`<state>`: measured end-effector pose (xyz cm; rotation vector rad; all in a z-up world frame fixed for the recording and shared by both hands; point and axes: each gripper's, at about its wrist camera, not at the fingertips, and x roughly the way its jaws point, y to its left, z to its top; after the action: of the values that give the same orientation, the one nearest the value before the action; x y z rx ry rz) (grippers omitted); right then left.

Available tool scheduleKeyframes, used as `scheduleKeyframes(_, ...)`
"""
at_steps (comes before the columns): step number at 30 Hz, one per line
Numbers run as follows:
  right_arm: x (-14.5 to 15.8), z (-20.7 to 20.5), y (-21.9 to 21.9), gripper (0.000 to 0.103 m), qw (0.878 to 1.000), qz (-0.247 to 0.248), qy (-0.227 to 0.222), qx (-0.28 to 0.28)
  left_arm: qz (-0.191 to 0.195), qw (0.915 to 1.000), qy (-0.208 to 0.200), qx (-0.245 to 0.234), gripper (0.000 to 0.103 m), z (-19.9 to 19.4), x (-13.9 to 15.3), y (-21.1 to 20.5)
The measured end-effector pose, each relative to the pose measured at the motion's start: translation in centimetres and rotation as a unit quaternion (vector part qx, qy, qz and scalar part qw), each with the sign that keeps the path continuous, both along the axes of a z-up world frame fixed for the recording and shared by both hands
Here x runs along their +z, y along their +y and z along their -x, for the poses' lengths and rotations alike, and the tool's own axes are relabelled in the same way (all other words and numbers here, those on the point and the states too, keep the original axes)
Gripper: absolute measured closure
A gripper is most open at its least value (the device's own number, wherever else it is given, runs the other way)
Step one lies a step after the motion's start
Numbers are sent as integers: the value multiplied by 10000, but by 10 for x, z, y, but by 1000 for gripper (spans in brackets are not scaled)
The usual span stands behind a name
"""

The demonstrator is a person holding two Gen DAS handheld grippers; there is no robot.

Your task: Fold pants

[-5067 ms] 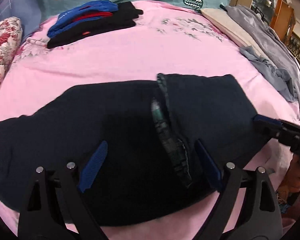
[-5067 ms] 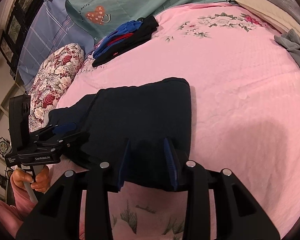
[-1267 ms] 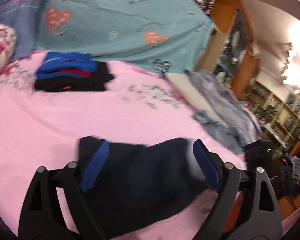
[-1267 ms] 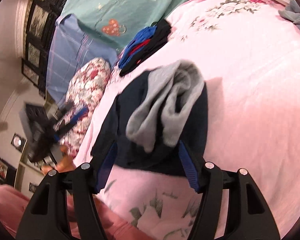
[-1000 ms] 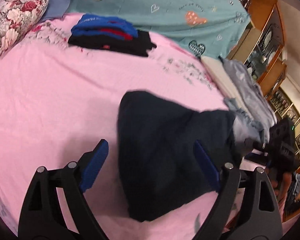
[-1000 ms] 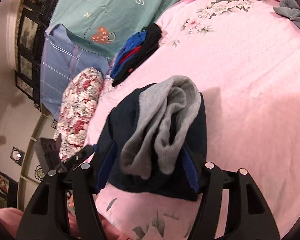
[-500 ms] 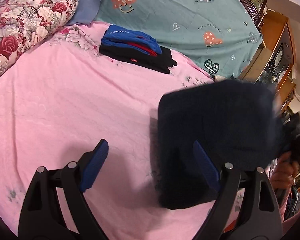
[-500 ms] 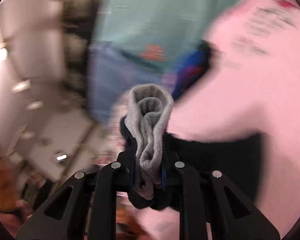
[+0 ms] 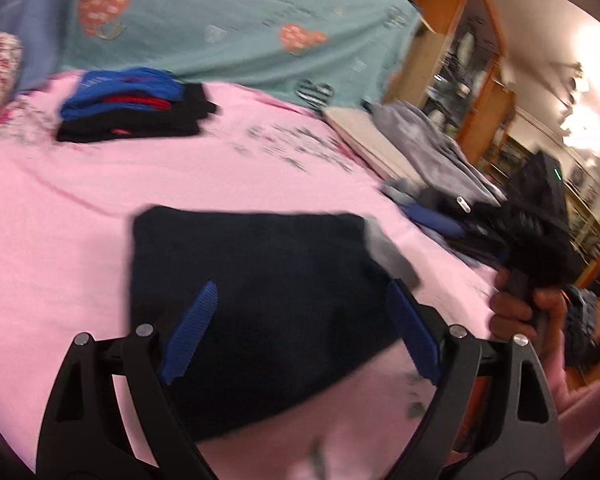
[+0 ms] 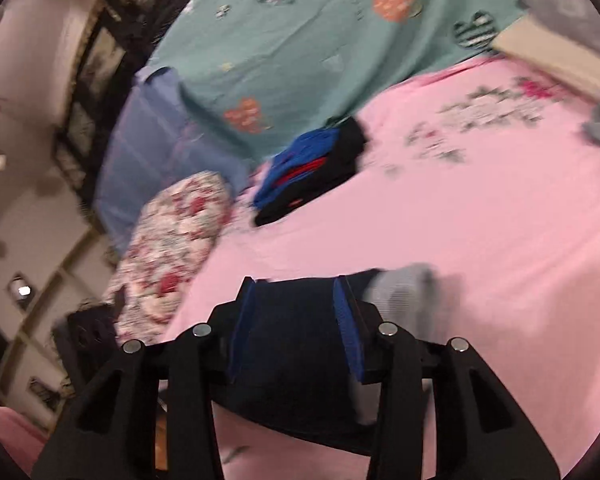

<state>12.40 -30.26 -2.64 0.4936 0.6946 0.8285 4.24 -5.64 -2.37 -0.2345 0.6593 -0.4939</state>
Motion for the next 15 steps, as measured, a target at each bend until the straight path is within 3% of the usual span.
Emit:
scheduleKeyframes(2, -18, -15, 6, 62, 9989, 358, 244, -178, -171, 9996, 130, -196, 13, 0, -12, -20)
scheduleKeyframes(3, -31, -23, 2, 70, 9962, 617, 469, -404, -327, 9990, 221, -214, 12, -2, -19, -27)
scheduleKeyframes(4, -45, -31, -6, 80, 9939, 538, 780, -557, -417, 9986, 261, -173, 12, -2, -23, -30)
scheduleKeyframes(5, -52, -33, -15, 97, 9923, 267, 995, -683, -530, 9980, 300, -170, 12, -3, -27, -35)
scheduleKeyframes(7, -44, -25, -21, 96, 9924, 144, 932, -794, -670, 9973, 267, -133, 12, -2, -28, -39)
scheduleKeyframes(9, -20, -6, -14, 75, 9933, 526, 327, -974, -806, 9963, 254, -129, 8, -2, -28, -43)
scheduleKeyframes(11, -4, 12, -9, 75, 9961, 496, -120, -718, -854, 9959, 276, -124, 6, -3, -28, -45)
scheduleKeyframes(13, -1, 24, -10, 74, 9987, 324, -171, -366, -914, 9954, 262, -129, 6, -2, -27, -45)
scheduleKeyframes(15, -16, 26, -12, 72, 9988, 449, 131, -139, -907, 9955, 253, -117, 6, -1, -28, -45)
